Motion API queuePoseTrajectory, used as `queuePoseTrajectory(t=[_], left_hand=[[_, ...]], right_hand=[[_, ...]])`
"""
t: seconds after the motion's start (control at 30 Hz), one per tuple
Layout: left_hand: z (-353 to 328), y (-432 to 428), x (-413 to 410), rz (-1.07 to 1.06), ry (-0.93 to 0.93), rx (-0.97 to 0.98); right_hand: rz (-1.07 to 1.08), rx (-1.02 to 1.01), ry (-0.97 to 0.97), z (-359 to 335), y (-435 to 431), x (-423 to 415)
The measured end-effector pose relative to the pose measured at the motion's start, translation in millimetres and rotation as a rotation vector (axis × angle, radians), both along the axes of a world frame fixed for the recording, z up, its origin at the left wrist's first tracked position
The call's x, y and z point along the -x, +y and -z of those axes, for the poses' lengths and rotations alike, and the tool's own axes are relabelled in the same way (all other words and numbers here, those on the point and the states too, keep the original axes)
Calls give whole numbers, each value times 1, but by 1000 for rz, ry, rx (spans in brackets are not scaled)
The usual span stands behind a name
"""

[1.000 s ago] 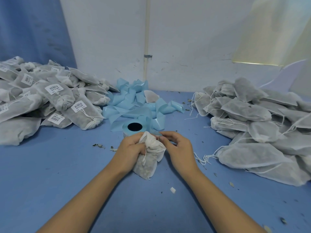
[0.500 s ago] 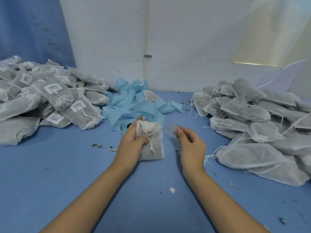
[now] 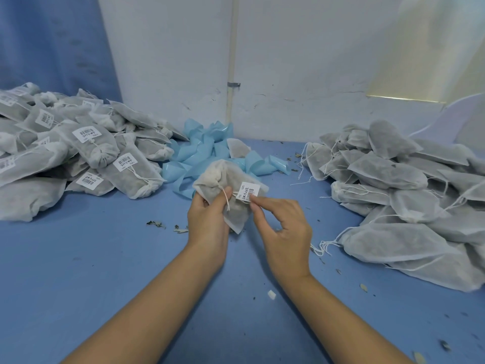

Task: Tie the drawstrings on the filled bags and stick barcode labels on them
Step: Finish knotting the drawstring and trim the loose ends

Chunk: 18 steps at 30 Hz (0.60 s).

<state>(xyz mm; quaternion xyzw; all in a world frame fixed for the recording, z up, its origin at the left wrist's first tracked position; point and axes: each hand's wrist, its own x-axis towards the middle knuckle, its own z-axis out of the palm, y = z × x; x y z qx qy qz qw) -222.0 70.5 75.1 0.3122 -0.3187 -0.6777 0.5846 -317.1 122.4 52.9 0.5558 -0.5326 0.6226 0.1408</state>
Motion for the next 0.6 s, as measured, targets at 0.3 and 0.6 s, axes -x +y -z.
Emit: queuePoseTrajectory(t=[0.3, 0.6], left_hand=[[-4, -1, 1, -24, 86, 19], [-1, -6, -3, -11, -6, 21]], right_hand=[[12, -36, 123, 2, -1, -2], [-11, -198, 42, 2, -1, -2]])
